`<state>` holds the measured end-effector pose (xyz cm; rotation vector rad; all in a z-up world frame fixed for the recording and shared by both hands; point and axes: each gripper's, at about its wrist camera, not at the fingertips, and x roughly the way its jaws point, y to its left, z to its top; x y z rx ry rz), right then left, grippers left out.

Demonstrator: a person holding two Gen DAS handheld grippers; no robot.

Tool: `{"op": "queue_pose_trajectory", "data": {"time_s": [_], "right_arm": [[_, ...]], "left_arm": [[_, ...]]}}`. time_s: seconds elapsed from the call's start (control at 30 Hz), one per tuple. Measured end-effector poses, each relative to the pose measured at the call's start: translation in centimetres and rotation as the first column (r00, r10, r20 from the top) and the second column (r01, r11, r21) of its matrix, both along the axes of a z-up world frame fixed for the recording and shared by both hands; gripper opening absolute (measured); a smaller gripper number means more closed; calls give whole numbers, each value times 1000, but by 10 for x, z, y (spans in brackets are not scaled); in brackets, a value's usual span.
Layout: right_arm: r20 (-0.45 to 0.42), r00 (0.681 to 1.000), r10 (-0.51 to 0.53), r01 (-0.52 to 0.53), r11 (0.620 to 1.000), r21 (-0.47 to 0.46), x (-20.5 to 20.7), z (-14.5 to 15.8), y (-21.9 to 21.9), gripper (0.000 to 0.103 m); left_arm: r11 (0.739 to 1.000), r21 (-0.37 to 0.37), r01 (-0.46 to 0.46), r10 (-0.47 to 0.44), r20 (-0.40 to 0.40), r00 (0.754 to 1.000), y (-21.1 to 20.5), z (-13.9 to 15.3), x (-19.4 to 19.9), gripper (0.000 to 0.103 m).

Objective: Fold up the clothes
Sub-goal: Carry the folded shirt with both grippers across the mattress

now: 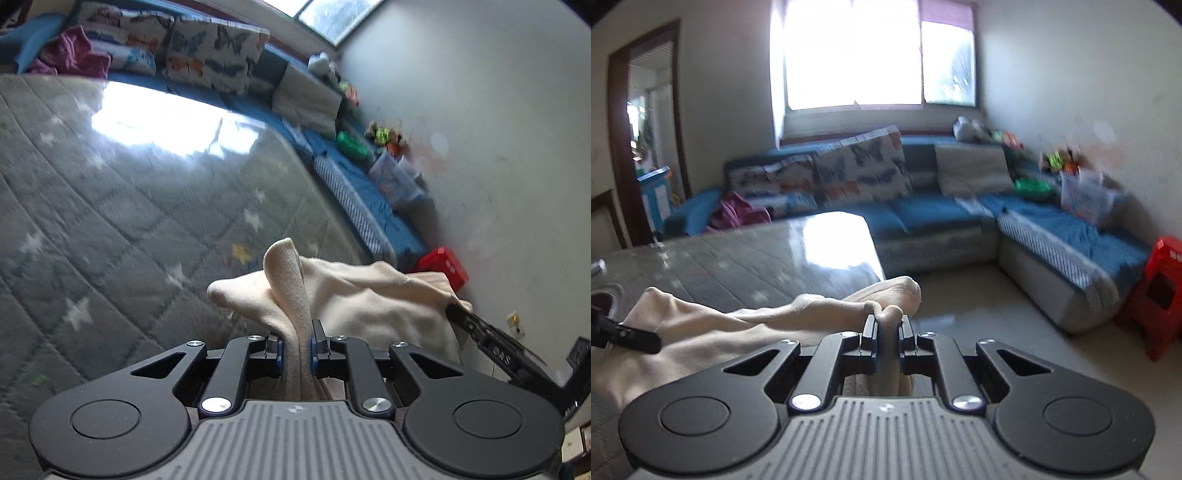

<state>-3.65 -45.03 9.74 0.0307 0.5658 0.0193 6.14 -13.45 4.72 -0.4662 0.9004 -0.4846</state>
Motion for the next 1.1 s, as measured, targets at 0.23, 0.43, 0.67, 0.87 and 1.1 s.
{"op": "queue_pose_trajectory", "data": {"time_s": [0.23,0.43,0.67,0.87,1.1], "right_arm": [[-107,993,-53,48,998,-45,10,-40,-4,12],[-47,999,-21,19,999,-32,12,-30,4,12],[-73,996,50,-51,999,-9,25,-41,23,12],[-116,992,46,-48,999,-16,35,-53,35,16],[-80,994,81,-81,997,-3,38,-42,44,19]], "left_arm": [[997,68,42,-36,-85,996,-1,-25,3,21],[996,84,24,-18,-65,998,0,-21,12,26],[993,119,-15,21,-52,998,2,-17,16,41],[983,171,-63,67,-17,998,6,-8,21,43],[991,127,-33,22,90,996,-11,11,19,23]]}}
